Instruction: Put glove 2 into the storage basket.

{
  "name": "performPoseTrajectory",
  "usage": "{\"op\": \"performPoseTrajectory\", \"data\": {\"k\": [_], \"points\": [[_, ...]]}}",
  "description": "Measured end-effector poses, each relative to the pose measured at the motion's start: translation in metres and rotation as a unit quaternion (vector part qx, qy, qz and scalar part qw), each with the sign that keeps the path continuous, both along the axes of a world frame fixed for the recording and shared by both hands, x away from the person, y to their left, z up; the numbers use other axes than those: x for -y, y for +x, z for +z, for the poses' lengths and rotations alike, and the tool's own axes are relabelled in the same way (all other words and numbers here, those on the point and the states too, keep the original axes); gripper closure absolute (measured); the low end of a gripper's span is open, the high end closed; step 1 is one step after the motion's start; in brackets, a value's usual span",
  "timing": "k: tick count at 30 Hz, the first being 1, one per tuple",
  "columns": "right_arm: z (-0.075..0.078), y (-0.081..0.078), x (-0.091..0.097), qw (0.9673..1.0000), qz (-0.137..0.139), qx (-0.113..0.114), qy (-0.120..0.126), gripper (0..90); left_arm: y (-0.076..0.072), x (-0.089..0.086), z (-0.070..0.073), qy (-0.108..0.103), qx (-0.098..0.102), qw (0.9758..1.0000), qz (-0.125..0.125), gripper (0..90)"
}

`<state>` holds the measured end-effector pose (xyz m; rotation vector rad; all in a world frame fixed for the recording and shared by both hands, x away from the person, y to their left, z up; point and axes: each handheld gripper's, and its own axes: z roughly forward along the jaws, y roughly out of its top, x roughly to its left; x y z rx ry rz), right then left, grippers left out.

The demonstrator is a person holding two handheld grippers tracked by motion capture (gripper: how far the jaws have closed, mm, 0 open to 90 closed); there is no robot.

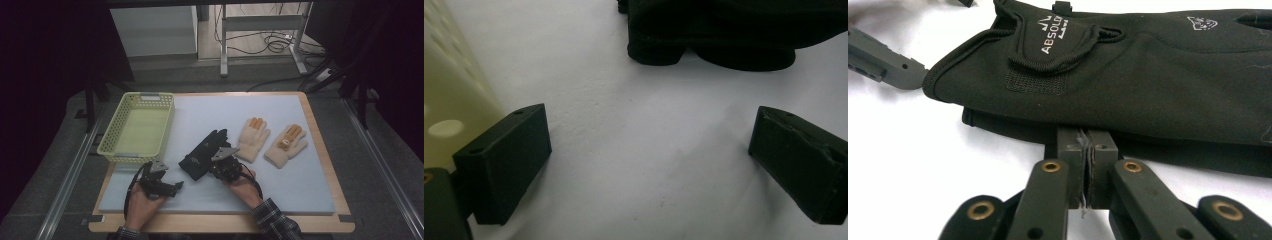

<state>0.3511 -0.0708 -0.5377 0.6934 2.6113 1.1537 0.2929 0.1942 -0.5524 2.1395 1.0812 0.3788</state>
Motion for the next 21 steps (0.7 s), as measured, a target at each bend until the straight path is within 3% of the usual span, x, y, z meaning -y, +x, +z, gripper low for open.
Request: {"op": "performPoseTrajectory", "data": {"k": [6, 17, 21], "points": [[0.008, -0.004, 0.011, 1.0, 0.007, 0.002, 0.0, 69.8, 0.0, 0.0, 0.0, 0.0, 0.0, 1.0, 0.0, 3.6], [0.019, -0.006, 0.056, 0.9989, -0.036, 0.027, -0.015, 37.8, 0.0, 0.0, 0.0, 0.0, 0.0, 1.0, 0.0, 3.6], [0.019, -0.006, 0.074, 0.9985, -0.05, 0.02, -0.012, 28.5, 0.0, 0.0, 0.0, 0.0, 0.0, 1.0, 0.0, 3.6]]}}
